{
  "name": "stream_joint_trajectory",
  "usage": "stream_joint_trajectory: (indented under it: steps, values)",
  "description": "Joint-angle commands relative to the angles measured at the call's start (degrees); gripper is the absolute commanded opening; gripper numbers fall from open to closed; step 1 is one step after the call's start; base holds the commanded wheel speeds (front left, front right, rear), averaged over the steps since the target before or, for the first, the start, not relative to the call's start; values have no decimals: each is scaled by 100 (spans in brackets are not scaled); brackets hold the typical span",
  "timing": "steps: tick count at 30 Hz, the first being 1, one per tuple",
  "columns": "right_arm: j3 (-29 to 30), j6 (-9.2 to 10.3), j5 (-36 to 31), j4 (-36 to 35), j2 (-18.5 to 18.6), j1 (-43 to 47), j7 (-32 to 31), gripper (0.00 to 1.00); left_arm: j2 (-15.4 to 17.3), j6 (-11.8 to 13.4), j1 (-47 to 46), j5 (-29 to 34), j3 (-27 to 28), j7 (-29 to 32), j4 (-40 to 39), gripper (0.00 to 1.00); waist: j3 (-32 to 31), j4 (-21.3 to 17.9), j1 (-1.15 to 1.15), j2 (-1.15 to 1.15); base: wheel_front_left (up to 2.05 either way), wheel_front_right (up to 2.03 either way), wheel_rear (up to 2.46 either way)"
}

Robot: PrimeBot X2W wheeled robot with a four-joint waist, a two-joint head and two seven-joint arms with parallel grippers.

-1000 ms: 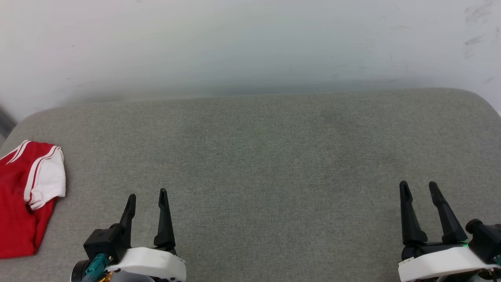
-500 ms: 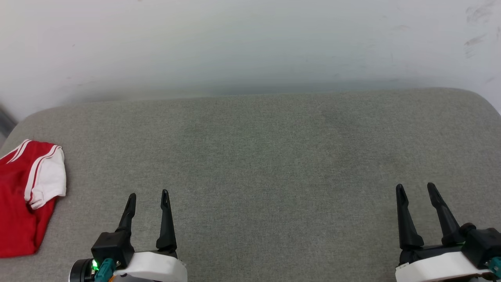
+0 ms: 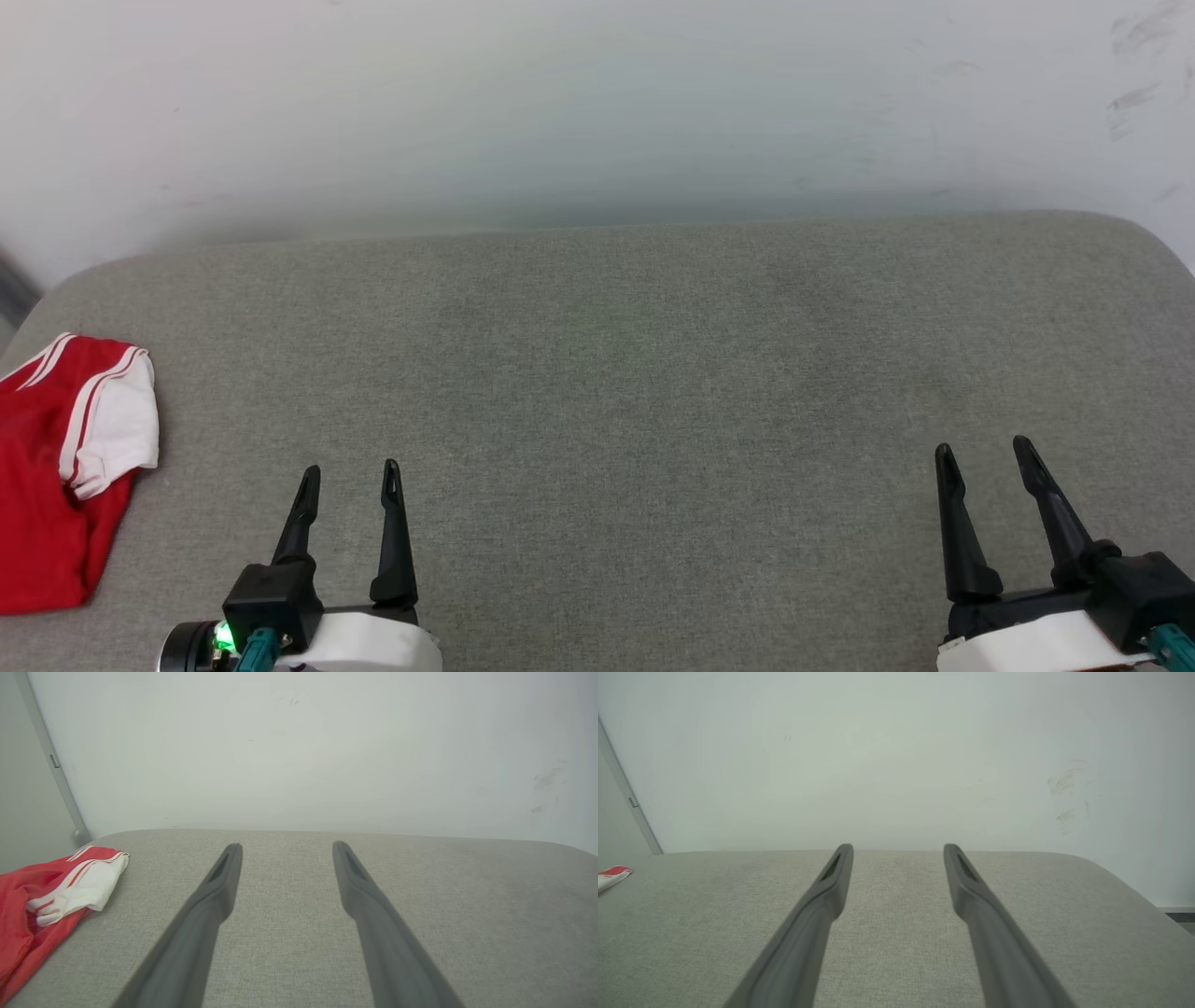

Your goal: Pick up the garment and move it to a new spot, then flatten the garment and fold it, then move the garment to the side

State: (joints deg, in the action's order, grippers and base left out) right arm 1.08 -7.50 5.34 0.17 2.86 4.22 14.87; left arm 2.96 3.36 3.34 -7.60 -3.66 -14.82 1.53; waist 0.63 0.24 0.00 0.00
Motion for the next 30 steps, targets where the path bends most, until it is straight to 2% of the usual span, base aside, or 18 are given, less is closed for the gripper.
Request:
stream_joint_trajectory:
  steps: [1, 18, 30]
  values:
    - [-19, 2, -69, -35, 3, 90, 37, 100, -9, -4, 78, 91, -22, -49, -4, 100, -4, -3, 0, 0, 0, 0, 0]
    - [9, 2, 482, 174, 2, 100, 35, 100, -10, -10, 50, -274, 5, -54, 158, 100, -6, 17, 0, 0, 0, 0, 0]
    - [18, 2, 433, 222, 2, 100, 35, 100, -10, 6, 7, -304, 71, -47, 212, 100, 4, 28, 0, 0, 0, 0, 0]
